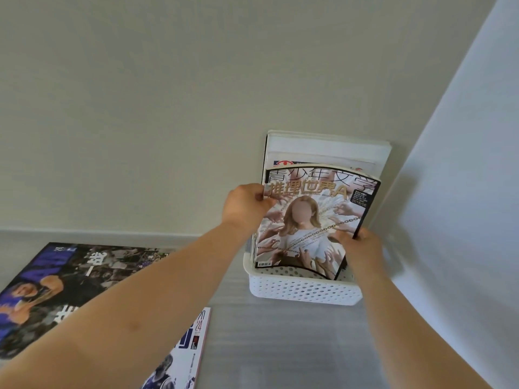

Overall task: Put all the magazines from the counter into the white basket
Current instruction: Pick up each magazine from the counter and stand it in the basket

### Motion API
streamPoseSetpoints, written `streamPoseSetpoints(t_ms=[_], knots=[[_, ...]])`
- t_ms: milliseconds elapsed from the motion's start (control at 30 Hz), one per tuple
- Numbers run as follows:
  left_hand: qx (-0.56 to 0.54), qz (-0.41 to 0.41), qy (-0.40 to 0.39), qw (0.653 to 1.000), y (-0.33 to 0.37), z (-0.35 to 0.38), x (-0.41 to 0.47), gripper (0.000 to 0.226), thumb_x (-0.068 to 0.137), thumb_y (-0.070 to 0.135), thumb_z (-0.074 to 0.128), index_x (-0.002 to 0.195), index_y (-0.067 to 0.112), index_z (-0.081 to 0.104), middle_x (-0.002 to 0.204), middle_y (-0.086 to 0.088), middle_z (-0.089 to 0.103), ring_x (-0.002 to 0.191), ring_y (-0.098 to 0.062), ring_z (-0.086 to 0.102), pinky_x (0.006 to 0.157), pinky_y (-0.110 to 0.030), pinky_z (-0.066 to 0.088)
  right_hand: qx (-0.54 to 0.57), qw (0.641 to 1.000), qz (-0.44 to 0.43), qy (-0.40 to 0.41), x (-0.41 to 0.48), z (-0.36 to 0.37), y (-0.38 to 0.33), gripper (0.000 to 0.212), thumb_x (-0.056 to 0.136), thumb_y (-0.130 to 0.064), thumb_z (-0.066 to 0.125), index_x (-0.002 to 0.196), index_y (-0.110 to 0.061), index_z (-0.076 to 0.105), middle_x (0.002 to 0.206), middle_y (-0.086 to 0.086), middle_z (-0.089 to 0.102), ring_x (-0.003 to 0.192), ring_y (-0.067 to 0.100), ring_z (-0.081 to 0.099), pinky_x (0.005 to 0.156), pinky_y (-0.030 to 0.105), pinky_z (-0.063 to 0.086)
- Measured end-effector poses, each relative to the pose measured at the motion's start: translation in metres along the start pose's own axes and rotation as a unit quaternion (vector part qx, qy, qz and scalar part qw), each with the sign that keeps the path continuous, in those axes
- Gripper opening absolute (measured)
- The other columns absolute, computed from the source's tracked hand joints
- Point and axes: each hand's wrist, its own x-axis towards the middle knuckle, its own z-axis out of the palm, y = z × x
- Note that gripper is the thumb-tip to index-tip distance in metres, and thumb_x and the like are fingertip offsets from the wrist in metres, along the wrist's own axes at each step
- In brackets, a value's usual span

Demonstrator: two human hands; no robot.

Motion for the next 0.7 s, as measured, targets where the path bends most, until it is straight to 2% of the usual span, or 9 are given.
streamPoseSetpoints(t_ms=[100,167,233,300,333,400,467,633,700], knots=[[0.038,0.005,0.047,0.998,0.001,0.005,0.005,0.014,0.077,0.016,0.064,0.09,0.011,0.064,0.064,0.002,0.056,0.071,-0.022,0.053,0.062,-0.026,0.042,-0.017,0.999,-0.021,0.016,0.005,0.002,0.001,0.011,0.078,0.0,0.059,0.084,-0.01,0.058,0.064,-0.007,0.059,0.066,0.014,0.057,0.053,0.017,0.039],[0.056,-0.004,0.07,0.996,-0.002,0.006,0.009,0.024,0.077,0.017,0.065,0.098,0.009,0.057,0.089,-0.005,0.062,0.081,-0.024,0.057,0.07,-0.029,0.043,-0.008,0.999,-0.041,0.025,0.007,0.005,-0.001,0.021,0.076,0.006,0.058,0.088,-0.011,0.053,0.069,-0.006,0.058,0.061,0.003,0.057,0.051,0.012,0.04],[0.068,-0.013,0.077,0.995,-0.006,0.007,0.012,0.038,0.079,0.017,0.064,0.113,0.011,0.049,0.114,-0.007,0.058,0.093,-0.025,0.06,0.075,-0.031,0.045,-0.011,0.998,-0.06,0.033,0.01,0.009,-0.003,0.027,0.076,0.011,0.054,0.078,-0.015,0.049,0.069,-0.005,0.052,0.054,-0.003,0.056,0.044,0.005,0.039],[0.079,-0.014,0.061,0.995,-0.008,0.01,0.013,0.048,0.084,0.017,0.058,0.128,0.016,0.04,0.128,-0.006,0.053,0.102,-0.028,0.059,0.082,-0.035,0.048,-0.046,0.996,-0.068,0.038,0.013,0.013,-0.003,0.027,0.076,0.01,0.051,0.075,-0.017,0.048,0.076,0.003,0.052,0.06,0.009,0.055,0.043,0.003,0.037],[0.095,-0.008,0.05,0.994,-0.008,0.012,0.013,0.048,0.086,0.016,0.053,0.131,0.018,0.037,0.13,-0.006,0.053,0.105,-0.029,0.059,0.083,-0.035,0.048,-0.059,0.995,-0.065,0.037,0.013,0.016,-0.003,0.02,0.077,0.007,0.053,0.084,-0.011,0.052,0.088,0.011,0.056,0.067,0.017,0.056,0.048,0.007,0.042],[0.132,0.009,0.039,0.99,-0.008,0.017,0.013,0.045,0.088,0.015,0.047,0.132,0.02,0.037,0.127,-0.007,0.056,0.105,-0.03,0.058,0.079,-0.033,0.045,-0.091,0.994,-0.052,0.03,0.014,0.019,-0.002,0.033,0.078,0.001,0.055,0.11,-0.002,0.049,0.113,0.021,0.055,0.091,0.033,0.058,0.074,0.033,0.053],[0.147,0.013,0.042,0.988,-0.007,0.018,0.013,0.043,0.089,0.015,0.046,0.131,0.019,0.038,0.126,-0.008,0.057,0.105,-0.031,0.057,0.078,-0.034,0.044,-0.124,0.991,-0.049,0.026,0.012,0.021,-0.002,0.044,0.079,-0.003,0.055,0.121,-0.002,0.042,0.121,0.024,0.051,0.106,0.041,0.053,0.09,0.049,0.047],[0.101,-0.018,0.012,0.995,-0.02,0.012,0.001,0.056,0.085,0.036,0.054,0.135,0.021,0.033,0.131,-0.003,0.053,0.112,-0.024,0.055,0.082,-0.031,0.043,-0.134,0.988,-0.041,0.064,0.003,0.017,-0.003,0.047,0.074,-0.001,0.056,0.119,-0.006,0.047,0.122,0.02,0.05,0.113,0.036,0.047,0.096,0.043,0.042],[0.069,-0.022,0.018,0.997,-0.03,0.003,-0.012,0.053,0.086,0.034,0.053,0.134,0.021,0.035,0.129,-0.002,0.055,0.112,-0.02,0.054,0.082,-0.027,0.041,-0.14,0.984,-0.05,0.098,-0.004,0.014,-0.006,0.046,0.073,0.002,0.054,0.119,-0.004,0.048,0.122,0.022,0.05,0.117,0.037,0.043,0.096,0.042,0.039]])
